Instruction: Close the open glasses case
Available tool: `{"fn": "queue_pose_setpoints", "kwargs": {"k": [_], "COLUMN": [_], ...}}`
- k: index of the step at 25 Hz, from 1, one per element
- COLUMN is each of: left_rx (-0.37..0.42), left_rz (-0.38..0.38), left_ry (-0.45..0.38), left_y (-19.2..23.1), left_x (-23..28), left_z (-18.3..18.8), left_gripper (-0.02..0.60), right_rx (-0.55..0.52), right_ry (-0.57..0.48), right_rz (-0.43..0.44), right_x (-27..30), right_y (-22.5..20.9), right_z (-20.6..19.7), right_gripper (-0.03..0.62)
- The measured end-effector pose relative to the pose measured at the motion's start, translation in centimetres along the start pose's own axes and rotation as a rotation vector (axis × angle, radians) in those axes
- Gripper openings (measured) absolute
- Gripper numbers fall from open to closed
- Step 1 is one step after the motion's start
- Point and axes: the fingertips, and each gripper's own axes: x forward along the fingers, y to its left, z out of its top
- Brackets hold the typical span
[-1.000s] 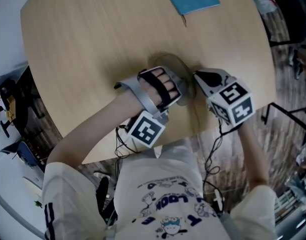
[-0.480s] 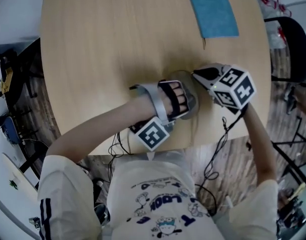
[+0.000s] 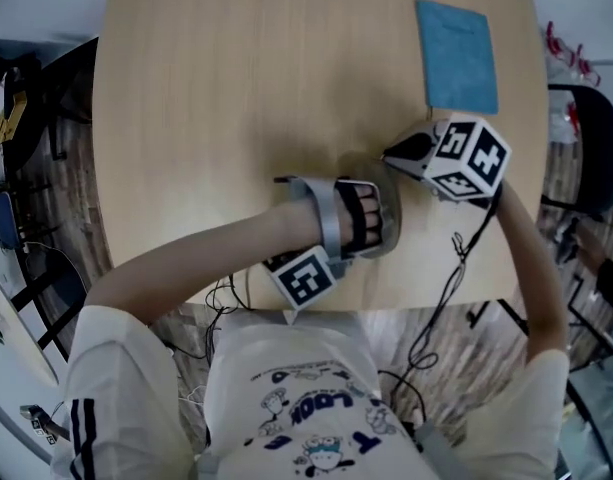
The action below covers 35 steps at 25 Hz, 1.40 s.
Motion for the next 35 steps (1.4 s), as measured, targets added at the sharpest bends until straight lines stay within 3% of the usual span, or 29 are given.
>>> {"fn": "queue_pose_setpoints", "kwargs": {"k": [5,11,15,18,23,28,31,35], "left_rx": [-0.004,-0.006,-0.027,-0.088,-0.373,-0.71,-0.941,-1.173], "left_rz": [0.013,0.029,0.069,0.122,0.13,0.036,0.036,0.059], "left_ry": [-0.007,-0.01,0.016,0.074,0.158,0.211,0.199,0.233], "left_y": [-0.4,-0.6,-0.9,-0.9,-1.0,-4.5,-5.6,-6.1], "left_x": [-0.3,-1.0,-1.4,-1.9,-3.5,-5.2,-6.9,-8.5], "left_z": [-0.4,-0.6,-0.7,-0.8,-2.7,-4.6,-5.4,-7.2], "left_gripper": [0.302,0.302,0.305,0.305,0.313,0.313,0.312,0.313], "right_rx": [-0.097,-0.194,-0.144,-0.088,0.007,0.172,0.258,0.344], "right_ry": [0.058,0.14,0.109,0.053,-0.027,-0.145,-0.219,-0.274], "right_rz": [0.086,0.131,0.131,0.109,0.033,-0.057,-0.148,-0.288], "right_x": [1.2,2.2,2.4,2.3,2.0,1.2,0.4,-0.1], "right_y": [-0.1,0.3,0.5,0.6,0.1,0.1,0.1,0.0], "right_z": [1.7,3.3,3.5,3.5,2.6,1.0,0.2,-0.8], "right_gripper": [-0.003,-0.003,-0.003,-0.003,-0.003,-0.003,-0.003,-0.003]}}
